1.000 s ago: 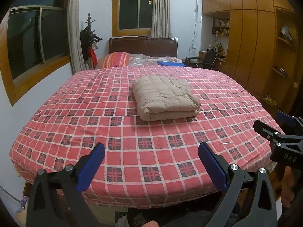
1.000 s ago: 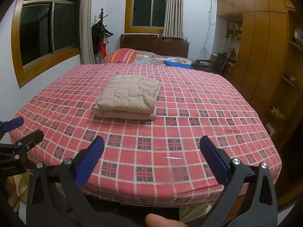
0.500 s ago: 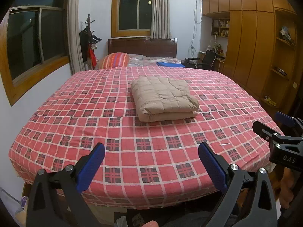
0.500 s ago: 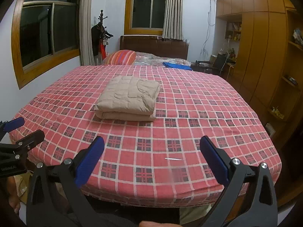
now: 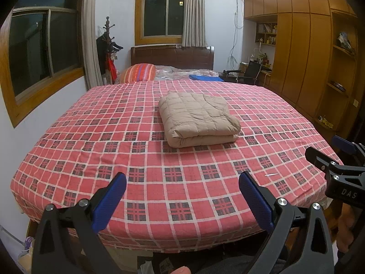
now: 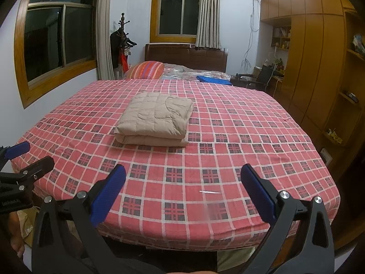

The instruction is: Fold large clothes

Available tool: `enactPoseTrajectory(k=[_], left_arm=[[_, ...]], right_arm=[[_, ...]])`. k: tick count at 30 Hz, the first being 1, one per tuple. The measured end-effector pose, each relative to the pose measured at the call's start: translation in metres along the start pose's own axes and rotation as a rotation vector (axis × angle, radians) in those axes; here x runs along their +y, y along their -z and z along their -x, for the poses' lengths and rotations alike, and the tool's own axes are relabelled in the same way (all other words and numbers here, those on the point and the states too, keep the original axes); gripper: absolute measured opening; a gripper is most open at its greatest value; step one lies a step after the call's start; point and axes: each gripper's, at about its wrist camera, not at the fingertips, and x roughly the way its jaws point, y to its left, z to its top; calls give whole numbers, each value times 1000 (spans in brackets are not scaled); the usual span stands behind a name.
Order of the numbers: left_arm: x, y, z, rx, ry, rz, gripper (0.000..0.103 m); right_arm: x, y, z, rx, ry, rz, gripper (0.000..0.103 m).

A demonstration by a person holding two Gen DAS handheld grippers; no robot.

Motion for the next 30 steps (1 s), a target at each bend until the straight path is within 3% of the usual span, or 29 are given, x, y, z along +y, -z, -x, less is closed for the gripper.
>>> enactPoseTrajectory(k=[30], left_arm=[[-1,0,1,-2,-4,1,99]], right_arm=[[2,-5,4,-16,2,-2,100]])
